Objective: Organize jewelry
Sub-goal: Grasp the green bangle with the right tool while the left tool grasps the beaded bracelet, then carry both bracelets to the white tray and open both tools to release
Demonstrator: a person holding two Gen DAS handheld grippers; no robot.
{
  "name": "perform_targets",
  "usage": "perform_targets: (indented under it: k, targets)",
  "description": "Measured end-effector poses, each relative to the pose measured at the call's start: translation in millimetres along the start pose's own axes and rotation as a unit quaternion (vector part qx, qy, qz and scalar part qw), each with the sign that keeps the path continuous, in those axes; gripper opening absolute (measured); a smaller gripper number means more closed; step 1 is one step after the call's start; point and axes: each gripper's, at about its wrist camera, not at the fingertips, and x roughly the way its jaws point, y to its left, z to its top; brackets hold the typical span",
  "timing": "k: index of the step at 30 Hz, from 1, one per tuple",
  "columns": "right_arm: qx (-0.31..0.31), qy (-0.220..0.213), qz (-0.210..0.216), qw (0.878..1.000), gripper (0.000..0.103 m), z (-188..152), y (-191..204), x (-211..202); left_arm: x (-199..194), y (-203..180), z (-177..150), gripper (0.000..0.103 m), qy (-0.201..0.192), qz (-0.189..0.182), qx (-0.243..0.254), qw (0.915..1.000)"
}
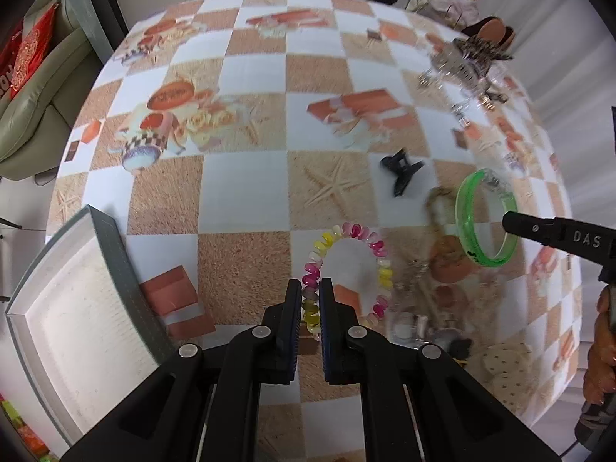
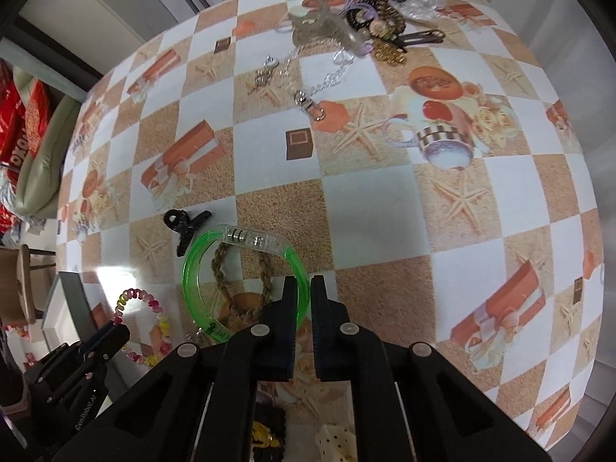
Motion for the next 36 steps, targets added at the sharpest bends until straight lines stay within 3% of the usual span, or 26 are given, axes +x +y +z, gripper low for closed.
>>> perform_targets:
  k: [5,12,18,28,36]
  targets:
    - [-0.004,-0.005,0.007,1.000,0.007,0,8,-17,-33,2,-11,0.014,-0.023,-0.011,-0.014,0.9996]
    - [-0.034,-0.013,0.026,0.999,0.007,-18,30,-45,-38,63,6,0.014,-0.057,-0.013,-0.058,0.9966]
    - [-0.094,-0.006,0.058,0.994,0.007,-33,92,-55,-58,118,-25,0.014,-0.079,0.005,-0.125,0.9890]
    - [-0.227,0.027,0.112,0.967,0.007,-68,235,-29,-42,212,-84,0.014,-0.073,0.060,-0.253,0.9629]
    - [-0.283,0.050,0.098,0.953,0.007,-85,303,14,-6,237,-94,0.014,-0.055,0.079,-0.279,0.9554]
